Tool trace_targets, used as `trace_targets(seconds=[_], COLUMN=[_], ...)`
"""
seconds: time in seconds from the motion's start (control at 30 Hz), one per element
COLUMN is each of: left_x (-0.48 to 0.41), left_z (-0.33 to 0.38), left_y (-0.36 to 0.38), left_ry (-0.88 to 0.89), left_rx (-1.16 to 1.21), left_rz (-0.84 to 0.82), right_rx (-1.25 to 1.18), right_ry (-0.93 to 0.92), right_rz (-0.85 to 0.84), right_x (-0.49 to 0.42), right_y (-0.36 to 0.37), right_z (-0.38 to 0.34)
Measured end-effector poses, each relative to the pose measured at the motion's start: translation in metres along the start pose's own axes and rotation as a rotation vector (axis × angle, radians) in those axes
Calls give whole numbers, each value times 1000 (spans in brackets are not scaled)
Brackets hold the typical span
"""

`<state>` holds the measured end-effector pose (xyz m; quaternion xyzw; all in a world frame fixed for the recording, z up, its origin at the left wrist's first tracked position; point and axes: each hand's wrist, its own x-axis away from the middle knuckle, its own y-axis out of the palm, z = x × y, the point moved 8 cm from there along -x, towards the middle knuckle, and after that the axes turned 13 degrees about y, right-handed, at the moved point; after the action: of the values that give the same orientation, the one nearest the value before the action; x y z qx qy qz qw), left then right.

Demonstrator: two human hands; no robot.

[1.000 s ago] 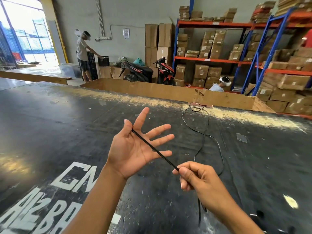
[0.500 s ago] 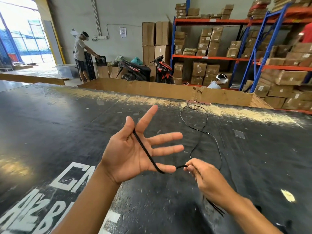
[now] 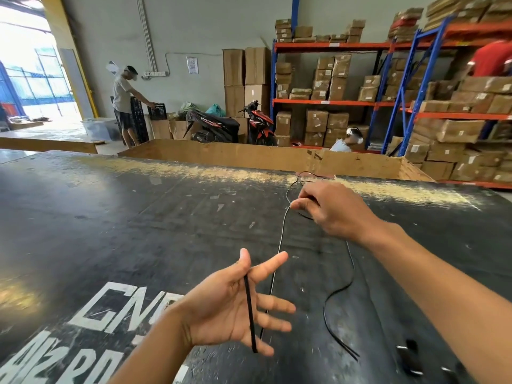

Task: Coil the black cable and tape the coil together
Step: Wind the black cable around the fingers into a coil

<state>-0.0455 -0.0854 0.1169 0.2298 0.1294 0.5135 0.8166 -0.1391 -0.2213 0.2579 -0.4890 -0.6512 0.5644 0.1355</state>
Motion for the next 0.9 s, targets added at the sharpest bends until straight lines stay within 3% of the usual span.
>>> trace_targets(seconds=[0.23,0.53,0.63,0.9], left_x=[-7,2,8,14], left_z=[21,101,119,125], left_y=[-29,-48,-47,-11], left_ry=[104,427,494,485], left_rx=[52,101,109,117], left_rz=[240,363,339,114], right_rx=[-85,-503,-588,-493], right_ry=[-37,106,157,228], right_rz=[33,-340,-461,-528], right_x=[15,100,124,128], right_y=[-25,39,69,120], right_z=[-40,-59,-59,-42])
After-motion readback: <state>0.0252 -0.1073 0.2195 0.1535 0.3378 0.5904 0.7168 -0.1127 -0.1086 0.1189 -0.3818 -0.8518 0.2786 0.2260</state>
